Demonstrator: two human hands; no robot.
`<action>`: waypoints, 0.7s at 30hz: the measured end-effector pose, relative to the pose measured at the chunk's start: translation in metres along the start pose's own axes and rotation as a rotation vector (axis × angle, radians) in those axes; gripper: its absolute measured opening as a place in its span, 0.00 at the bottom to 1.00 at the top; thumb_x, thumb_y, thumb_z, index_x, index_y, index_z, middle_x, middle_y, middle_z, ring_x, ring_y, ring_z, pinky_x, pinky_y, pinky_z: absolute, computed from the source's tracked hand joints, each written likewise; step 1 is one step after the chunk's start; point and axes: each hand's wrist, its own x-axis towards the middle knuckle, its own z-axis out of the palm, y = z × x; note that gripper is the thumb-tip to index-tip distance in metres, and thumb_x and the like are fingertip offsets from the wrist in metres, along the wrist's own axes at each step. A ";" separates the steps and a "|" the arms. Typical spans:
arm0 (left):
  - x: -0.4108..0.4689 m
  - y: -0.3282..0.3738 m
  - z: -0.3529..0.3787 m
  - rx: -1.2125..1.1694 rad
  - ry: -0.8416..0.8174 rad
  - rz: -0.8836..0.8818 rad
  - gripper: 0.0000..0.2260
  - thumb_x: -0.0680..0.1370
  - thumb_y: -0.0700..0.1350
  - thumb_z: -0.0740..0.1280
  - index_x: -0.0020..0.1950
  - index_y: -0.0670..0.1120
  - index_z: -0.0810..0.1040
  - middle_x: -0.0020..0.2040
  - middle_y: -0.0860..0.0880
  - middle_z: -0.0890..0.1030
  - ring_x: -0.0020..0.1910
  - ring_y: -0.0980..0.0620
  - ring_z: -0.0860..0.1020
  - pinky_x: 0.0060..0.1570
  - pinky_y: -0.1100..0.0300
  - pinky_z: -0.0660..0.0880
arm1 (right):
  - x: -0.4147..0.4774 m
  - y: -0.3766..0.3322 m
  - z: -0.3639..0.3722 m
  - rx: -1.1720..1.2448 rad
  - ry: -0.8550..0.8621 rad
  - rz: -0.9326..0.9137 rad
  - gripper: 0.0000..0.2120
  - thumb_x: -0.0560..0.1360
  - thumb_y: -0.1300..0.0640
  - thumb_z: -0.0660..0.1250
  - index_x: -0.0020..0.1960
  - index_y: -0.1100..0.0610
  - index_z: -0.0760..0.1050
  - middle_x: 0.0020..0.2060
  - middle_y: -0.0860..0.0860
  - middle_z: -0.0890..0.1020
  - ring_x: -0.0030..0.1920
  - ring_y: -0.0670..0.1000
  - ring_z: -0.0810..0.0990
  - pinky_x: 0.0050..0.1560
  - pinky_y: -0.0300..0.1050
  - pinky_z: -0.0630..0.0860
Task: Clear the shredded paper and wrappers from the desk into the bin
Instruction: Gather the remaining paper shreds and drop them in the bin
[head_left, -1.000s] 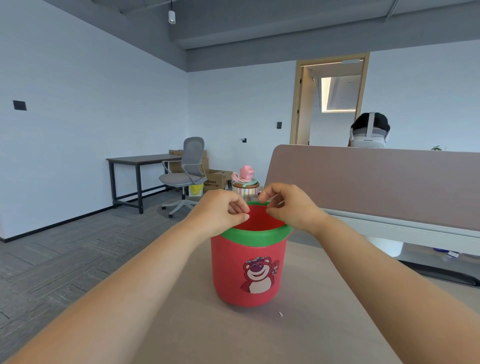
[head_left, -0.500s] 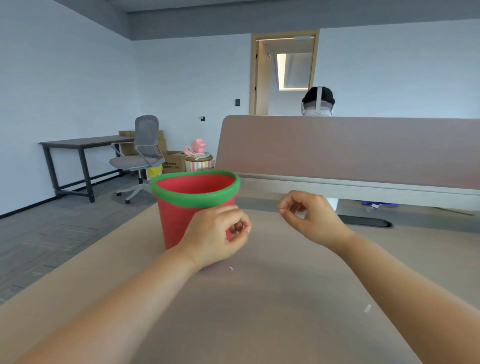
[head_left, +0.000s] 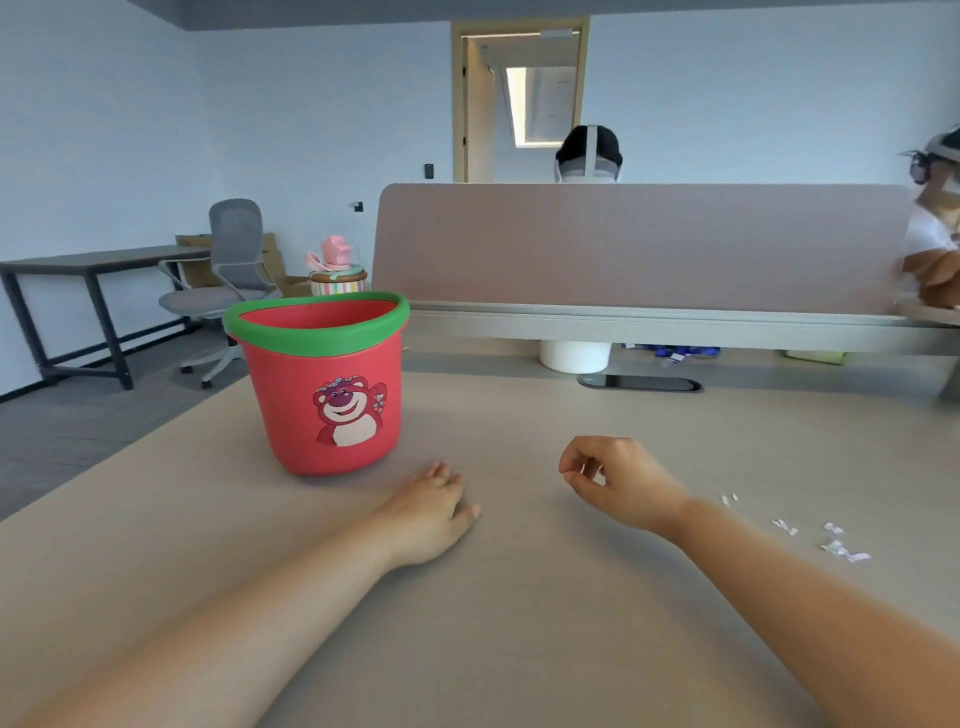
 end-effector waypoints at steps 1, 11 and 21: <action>0.004 0.010 0.001 -0.004 -0.013 0.035 0.28 0.81 0.54 0.49 0.74 0.39 0.49 0.77 0.39 0.47 0.76 0.46 0.46 0.74 0.54 0.46 | -0.008 0.006 -0.006 -0.005 0.013 0.025 0.07 0.73 0.59 0.63 0.40 0.49 0.73 0.40 0.47 0.81 0.40 0.47 0.77 0.38 0.28 0.68; 0.045 0.168 0.015 -0.091 -0.089 0.482 0.25 0.82 0.50 0.49 0.75 0.39 0.47 0.77 0.42 0.49 0.76 0.49 0.47 0.74 0.57 0.46 | -0.102 0.077 -0.083 -0.061 0.278 0.392 0.08 0.72 0.62 0.64 0.40 0.50 0.74 0.35 0.47 0.79 0.35 0.42 0.74 0.36 0.28 0.68; 0.073 0.164 0.011 -0.168 0.077 0.517 0.24 0.78 0.51 0.59 0.72 0.46 0.61 0.74 0.51 0.59 0.73 0.51 0.57 0.69 0.60 0.57 | -0.139 0.113 -0.095 -0.217 0.128 0.681 0.17 0.76 0.64 0.56 0.62 0.57 0.73 0.61 0.53 0.76 0.60 0.54 0.75 0.61 0.43 0.68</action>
